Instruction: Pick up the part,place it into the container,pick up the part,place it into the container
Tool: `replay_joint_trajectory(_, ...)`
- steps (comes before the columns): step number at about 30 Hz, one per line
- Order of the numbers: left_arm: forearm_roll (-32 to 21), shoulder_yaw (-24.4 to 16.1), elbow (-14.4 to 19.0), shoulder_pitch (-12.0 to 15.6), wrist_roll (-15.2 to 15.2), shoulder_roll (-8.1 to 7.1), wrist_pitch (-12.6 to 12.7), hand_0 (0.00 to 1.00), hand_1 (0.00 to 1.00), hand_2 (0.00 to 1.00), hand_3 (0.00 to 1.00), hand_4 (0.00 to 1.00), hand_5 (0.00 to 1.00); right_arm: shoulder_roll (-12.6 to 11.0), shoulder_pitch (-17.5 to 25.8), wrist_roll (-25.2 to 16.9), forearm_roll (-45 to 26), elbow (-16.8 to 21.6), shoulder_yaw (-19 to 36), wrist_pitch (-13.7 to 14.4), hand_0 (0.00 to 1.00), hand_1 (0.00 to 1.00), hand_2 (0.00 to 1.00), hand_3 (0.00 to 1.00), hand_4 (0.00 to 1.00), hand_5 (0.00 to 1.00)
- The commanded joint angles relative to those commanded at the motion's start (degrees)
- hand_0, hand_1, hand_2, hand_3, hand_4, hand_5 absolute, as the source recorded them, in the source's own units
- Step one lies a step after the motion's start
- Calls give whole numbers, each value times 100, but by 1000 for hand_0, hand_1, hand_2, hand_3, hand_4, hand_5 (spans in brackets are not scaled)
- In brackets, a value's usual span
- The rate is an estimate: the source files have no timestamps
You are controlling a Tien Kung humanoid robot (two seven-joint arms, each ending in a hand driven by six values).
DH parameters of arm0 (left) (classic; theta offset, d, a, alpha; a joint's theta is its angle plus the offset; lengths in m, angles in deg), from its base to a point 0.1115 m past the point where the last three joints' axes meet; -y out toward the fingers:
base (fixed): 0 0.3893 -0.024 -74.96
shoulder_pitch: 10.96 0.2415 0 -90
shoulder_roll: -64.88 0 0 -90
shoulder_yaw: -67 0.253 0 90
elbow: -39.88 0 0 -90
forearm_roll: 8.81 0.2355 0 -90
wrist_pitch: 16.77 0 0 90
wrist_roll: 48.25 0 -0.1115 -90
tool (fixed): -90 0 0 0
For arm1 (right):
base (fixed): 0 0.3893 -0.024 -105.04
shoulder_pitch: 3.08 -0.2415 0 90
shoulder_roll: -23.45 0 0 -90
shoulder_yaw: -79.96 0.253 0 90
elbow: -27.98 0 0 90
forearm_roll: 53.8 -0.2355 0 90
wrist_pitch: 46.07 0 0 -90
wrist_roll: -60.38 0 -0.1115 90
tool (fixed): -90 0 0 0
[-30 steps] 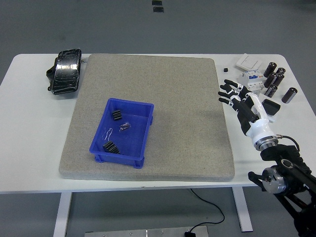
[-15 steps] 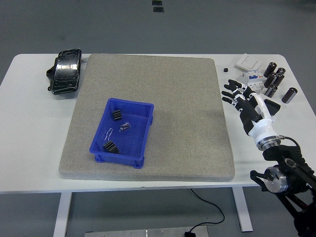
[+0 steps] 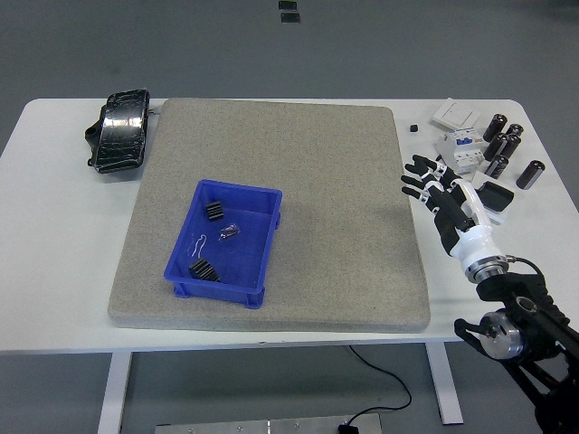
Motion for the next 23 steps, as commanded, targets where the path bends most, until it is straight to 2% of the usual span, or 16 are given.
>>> replay_joint_trajectory(7, -266, 166, 0, 151, -68, 129, 68, 670, 648, 631, 624, 774, 627, -91, -16, 8, -9, 23, -90, -6, 756, 714, 717, 694, 797, 461)
replay_joint_trajectory(23, -194, 181, 14, 183, -27, 159, 71, 670, 648, 631, 624, 773, 624, -111, 46, 64, 150, 143, 265, 22, 753, 715, 718, 695, 800, 481)
